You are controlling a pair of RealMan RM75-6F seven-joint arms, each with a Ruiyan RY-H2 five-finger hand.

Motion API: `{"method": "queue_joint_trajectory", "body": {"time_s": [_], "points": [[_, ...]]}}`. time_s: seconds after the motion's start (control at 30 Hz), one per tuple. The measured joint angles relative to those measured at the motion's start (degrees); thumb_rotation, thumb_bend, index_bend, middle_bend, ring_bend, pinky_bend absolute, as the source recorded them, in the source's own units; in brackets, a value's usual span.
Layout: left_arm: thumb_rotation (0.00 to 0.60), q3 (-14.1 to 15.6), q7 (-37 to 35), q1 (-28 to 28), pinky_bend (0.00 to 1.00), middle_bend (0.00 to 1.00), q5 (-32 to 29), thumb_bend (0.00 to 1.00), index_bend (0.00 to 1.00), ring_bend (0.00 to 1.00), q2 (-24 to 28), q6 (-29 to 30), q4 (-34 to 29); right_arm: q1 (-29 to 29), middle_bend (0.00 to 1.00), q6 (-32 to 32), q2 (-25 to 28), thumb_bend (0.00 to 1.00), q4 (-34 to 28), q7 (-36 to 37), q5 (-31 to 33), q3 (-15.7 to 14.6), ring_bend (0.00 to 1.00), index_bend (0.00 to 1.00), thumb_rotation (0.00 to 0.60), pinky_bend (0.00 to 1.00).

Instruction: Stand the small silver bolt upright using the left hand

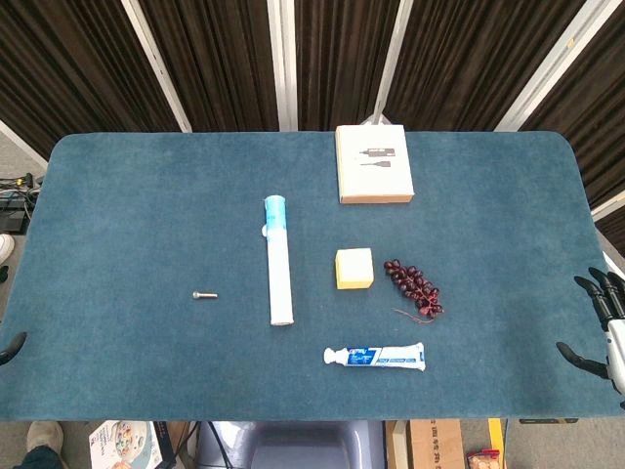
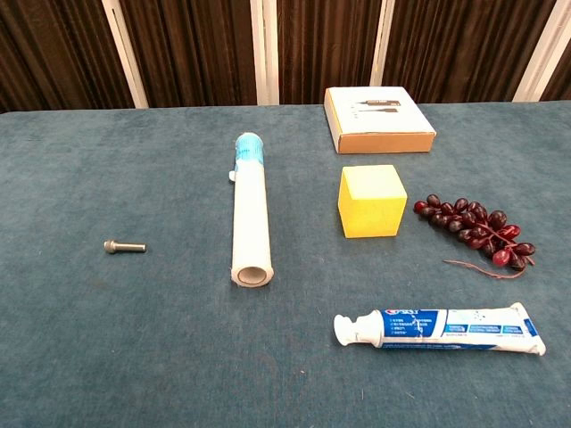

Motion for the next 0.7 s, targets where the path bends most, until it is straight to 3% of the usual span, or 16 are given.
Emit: {"method": "queue_joint_trajectory", "body": {"time_s": [0.7], "points": [[0.600, 0.00, -1.18, -0.16, 0.00, 0.04, -0.39, 0.37, 0.07, 0.00, 0.29, -0.71, 0.21, -0.17, 0.11, 0.18, 0.33, 0.15, -1.04, 0.16, -0.51, -0.34, 0.06, 0.16, 0.600, 0.00]]}}
